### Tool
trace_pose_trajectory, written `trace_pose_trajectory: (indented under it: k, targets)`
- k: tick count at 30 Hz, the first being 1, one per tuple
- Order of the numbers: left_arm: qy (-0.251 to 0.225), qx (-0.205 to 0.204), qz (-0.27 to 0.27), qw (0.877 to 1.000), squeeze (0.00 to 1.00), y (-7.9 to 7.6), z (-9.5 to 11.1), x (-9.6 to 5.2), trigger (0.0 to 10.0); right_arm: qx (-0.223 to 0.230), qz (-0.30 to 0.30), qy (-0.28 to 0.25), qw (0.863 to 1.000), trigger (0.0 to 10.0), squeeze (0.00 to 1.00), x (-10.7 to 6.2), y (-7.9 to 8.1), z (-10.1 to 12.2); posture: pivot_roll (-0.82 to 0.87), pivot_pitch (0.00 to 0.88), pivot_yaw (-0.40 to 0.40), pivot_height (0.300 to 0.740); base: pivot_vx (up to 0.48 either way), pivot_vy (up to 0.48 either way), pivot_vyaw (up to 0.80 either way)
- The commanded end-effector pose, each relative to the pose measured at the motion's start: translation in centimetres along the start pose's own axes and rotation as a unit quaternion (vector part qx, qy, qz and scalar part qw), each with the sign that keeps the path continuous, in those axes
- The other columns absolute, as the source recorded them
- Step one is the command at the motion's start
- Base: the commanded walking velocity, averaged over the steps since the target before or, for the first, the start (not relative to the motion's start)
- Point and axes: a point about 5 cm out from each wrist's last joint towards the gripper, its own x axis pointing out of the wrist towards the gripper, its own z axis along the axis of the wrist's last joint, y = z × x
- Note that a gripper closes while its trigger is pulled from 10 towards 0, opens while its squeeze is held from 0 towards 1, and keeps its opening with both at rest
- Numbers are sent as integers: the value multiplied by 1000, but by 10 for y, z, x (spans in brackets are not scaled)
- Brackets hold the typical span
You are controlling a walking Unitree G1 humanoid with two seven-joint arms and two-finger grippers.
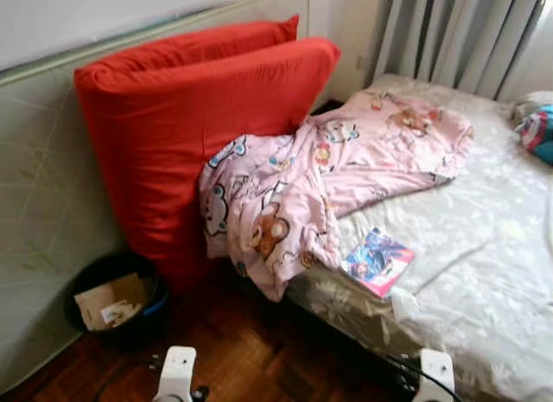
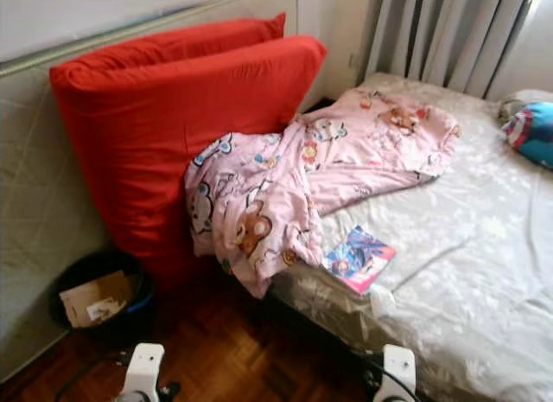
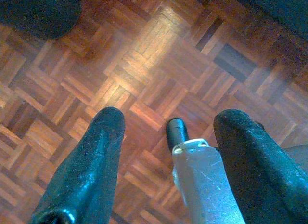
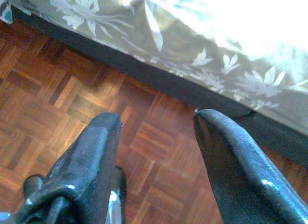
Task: Clean up the room
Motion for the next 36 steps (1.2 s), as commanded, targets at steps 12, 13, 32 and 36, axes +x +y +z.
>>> trace_pose_trajectory:
  k: [12, 13, 32, 36]
  targets:
    - [0, -6, 8, 1000, 0, 5, -2, -1, 10000, -4, 11, 0, 1000, 10000, 0, 1, 5, 1, -54, 0, -21, 740, 40, 0, 0]
    - [0, -6, 8, 1000, 0, 5, -2, -1, 10000, -3, 11, 0, 1000, 10000, 0, 1, 5, 1, -54, 0, -21, 740, 244, 0, 0]
    - [-3, -6, 10, 1000, 0, 6, 0, 0, 10000, -5, 15, 0, 1000, 10000, 0, 1, 6, 3, -49, 0, -22, 740, 295, 0, 0]
    - [-3, -7, 10, 1000, 0, 6, 0, 0, 10000, -4, 15, -1, 1000, 10000, 0, 1, 6, 3, -50, 0, -22, 740, 337, 0, 0]
